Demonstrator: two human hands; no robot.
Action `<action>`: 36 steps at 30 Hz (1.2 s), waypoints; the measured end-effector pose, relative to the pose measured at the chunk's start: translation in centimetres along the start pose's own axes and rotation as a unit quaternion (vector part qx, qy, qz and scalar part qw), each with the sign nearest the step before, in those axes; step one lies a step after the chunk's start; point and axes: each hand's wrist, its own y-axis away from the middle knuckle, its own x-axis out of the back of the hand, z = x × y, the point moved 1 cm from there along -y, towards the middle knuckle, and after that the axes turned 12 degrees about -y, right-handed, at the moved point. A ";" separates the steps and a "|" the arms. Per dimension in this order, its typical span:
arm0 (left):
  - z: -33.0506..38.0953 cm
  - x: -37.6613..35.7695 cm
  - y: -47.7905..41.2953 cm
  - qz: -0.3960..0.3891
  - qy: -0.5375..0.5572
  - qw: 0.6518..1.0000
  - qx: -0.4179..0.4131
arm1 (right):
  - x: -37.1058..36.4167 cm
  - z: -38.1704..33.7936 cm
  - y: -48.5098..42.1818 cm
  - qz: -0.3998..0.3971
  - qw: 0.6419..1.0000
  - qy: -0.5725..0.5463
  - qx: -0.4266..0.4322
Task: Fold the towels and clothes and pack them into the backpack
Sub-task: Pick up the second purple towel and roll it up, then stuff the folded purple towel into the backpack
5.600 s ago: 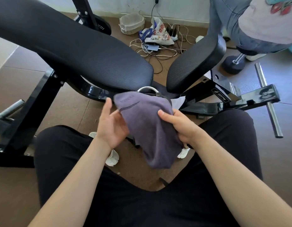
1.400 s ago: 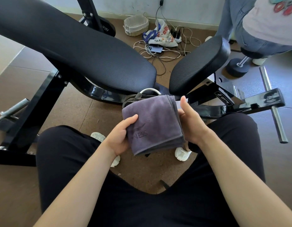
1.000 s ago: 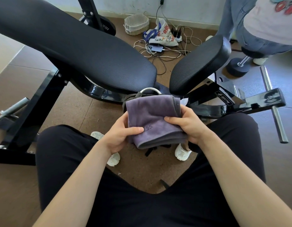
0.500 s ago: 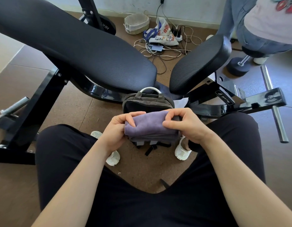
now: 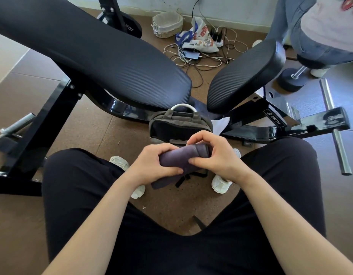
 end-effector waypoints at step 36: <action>-10.4 -0.8 -15.4 -0.042 -0.309 0.950 0.027 | 7.4 10.6 -11.3 0.073 0.960 0.169 -0.210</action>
